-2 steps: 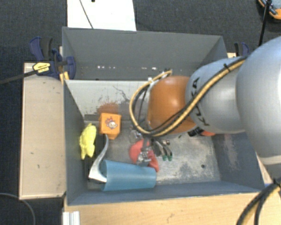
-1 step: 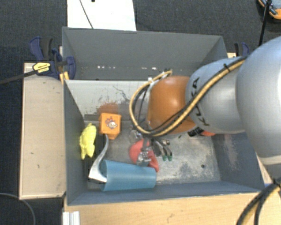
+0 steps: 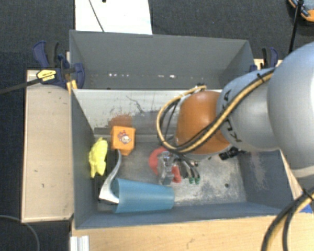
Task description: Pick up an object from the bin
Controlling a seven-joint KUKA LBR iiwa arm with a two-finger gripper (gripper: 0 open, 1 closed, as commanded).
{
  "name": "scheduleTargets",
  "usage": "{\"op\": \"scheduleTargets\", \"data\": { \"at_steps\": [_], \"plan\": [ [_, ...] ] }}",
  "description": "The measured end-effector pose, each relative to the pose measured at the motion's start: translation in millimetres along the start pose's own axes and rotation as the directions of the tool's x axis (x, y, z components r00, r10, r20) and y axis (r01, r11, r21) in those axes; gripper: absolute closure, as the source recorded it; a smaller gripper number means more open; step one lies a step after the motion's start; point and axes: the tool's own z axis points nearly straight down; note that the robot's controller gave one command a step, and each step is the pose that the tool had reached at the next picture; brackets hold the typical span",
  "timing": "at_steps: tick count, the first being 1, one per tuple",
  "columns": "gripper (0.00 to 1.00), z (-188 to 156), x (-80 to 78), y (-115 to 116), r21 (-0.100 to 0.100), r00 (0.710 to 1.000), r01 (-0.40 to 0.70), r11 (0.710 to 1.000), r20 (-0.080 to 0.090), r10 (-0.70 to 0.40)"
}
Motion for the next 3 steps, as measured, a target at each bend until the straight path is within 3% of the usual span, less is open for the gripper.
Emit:
{"op": "scheduleTargets", "data": {
  "at_steps": [1, 2, 3],
  "plan": [
    [1.0, 0, 0.0, 0, 0.0, 1.0, -0.001, 1.0, 0.0, 0.001],
    [1.0, -31, -14.3, -13, 0.001, 1.0, -0.003, 1.0, -0.016, 0.003],
    [1.0, -69, -23.9, -13, 0.002, 1.0, 0.016, 1.0, -0.013, -0.016]
  ]
}}
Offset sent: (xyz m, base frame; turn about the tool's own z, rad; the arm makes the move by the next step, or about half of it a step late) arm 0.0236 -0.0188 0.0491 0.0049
